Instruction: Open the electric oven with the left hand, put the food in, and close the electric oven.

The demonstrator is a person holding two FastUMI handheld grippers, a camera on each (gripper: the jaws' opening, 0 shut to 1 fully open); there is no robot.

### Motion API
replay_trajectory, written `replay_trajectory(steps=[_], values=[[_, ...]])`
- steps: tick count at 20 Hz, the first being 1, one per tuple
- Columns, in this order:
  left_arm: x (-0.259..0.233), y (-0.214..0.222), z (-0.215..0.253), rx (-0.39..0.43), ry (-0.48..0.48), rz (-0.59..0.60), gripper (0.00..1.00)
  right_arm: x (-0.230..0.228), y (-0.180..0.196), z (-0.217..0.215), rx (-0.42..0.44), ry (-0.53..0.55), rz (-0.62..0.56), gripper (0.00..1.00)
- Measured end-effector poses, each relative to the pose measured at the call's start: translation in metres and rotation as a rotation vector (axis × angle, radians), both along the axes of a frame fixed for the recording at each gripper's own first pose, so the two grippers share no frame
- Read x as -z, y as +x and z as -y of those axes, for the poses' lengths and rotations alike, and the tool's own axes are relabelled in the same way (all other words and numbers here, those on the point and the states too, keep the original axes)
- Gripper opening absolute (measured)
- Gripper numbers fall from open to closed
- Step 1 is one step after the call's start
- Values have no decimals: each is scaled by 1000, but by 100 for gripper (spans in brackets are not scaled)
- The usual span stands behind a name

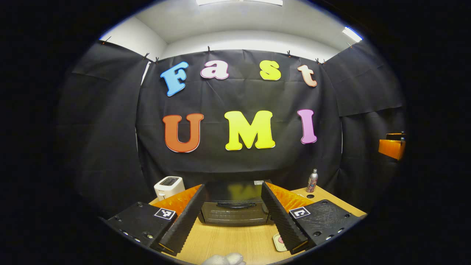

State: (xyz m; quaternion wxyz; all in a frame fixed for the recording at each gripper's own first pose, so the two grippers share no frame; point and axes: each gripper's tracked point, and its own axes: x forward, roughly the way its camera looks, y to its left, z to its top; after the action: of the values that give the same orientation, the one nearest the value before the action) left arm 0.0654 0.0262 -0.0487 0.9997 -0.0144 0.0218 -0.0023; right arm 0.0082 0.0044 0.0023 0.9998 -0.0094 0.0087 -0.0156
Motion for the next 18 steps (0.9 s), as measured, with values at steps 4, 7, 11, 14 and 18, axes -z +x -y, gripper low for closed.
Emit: replay_trajectory(steps=[4,7,11,14,18], values=[[23,44,0,8,-4,-33,96,-3,0,8,28,-16,-9,96],[42,77,3,21,3,-59,96,-3,-1,13,50,-15,-25,100],[80,120,6,28,7,-120,96,-3,-1,20,85,-29,-44,100],[110,148,7,23,-38,-170,97,1,2,25,107,-54,-63,96],[143,172,4,17,-35,-225,97,9,7,24,118,-42,-91,96]])
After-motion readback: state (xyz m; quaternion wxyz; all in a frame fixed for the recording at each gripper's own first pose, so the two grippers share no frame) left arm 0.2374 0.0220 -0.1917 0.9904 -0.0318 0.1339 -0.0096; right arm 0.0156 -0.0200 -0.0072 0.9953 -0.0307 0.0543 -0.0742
